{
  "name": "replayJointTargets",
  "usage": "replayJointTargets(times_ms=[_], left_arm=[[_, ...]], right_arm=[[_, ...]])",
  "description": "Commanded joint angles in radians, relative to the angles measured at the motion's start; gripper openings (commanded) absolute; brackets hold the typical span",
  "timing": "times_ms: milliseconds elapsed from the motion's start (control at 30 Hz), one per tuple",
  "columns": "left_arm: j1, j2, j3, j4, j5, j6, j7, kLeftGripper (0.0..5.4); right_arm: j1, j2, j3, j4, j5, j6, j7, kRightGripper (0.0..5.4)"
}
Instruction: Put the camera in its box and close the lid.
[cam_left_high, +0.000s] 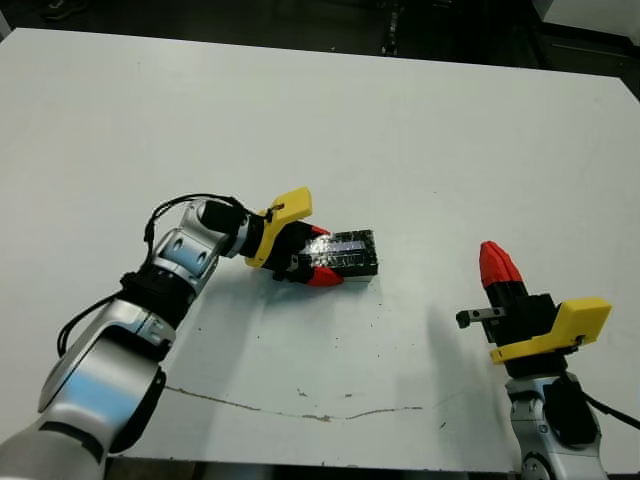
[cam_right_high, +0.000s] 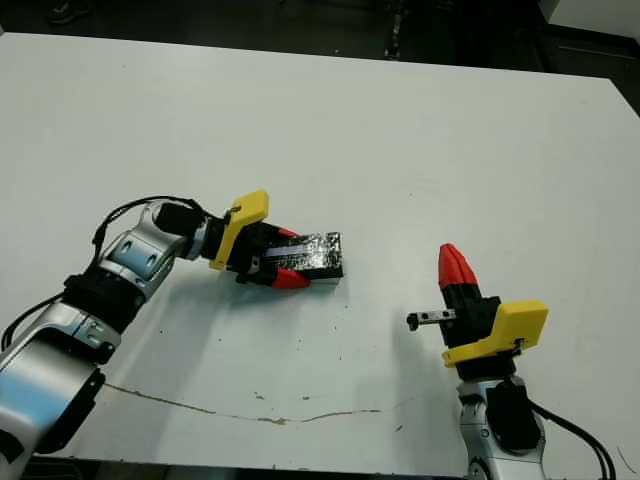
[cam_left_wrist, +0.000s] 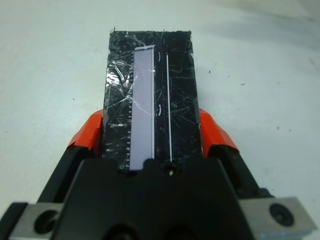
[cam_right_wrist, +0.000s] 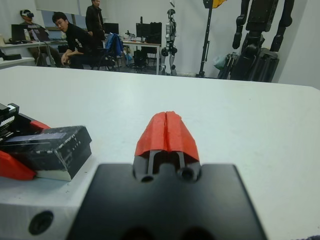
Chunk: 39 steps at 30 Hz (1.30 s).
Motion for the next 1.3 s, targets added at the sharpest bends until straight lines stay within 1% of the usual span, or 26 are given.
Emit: replayJointTargets(times_ms=[33,200,333,367,400,500,533,867,1033,1200,1300], left_arm=[[0.064,-0.086,-0.076,0.035,0.057,0.032,0.015,3.16],[0.055,-0.08,-0.111,-0.015,0.108,0.066,0.026,3.16],[0.052,-0.074,-0.142,-0.067,0.139,0.121,0.057,3.15],[0.055,-0.075,-0.145,-0.079,0.143,0.131,0.067,3.33],[0.06,-0.072,-0.15,-0.091,0.152,0.118,0.079,3.53],[0.068,-0.062,-0.165,-0.112,0.176,0.059,0.097,3.86],[0.068,-0.061,-0.165,-0.115,0.178,0.059,0.1,4.0],[0.087,-0.043,-0.135,-0.113,0.175,0.084,0.147,5.33],[0.101,-0.016,-0.105,-0.095,0.151,0.052,0.148,5.39],[0.139,0.031,-0.065,-0.136,0.135,0.029,0.154,5.39],[0.157,0.059,-0.032,-0.179,0.098,0.075,0.129,5.39]], right_arm=[[0.008,-0.01,-0.005,0.004,0.0,-0.004,-0.002,0.0],[0.009,-0.009,-0.004,0.003,-0.002,0.003,-0.007,0.0],[0.009,-0.009,-0.003,0.008,-0.003,-0.006,-0.003,0.0],[0.009,-0.009,-0.003,0.009,-0.006,-0.009,-0.004,0.0],[0.01,-0.008,-0.002,0.009,-0.007,-0.01,-0.005,0.0],[0.013,-0.007,-0.001,0.004,-0.011,-0.005,-0.009,0.0],[0.013,-0.008,-0.001,0.004,-0.01,-0.005,-0.008,0.0],[0.012,-0.009,-0.003,0.001,0.003,0.007,-0.005,0.0],[0.011,-0.011,-0.004,0.003,0.0,0.003,-0.005,0.0],[0.008,-0.015,-0.006,0.01,0.001,-0.005,0.003,0.0],[0.007,-0.014,-0.005,0.009,0.006,-0.002,0.005,0.0]])
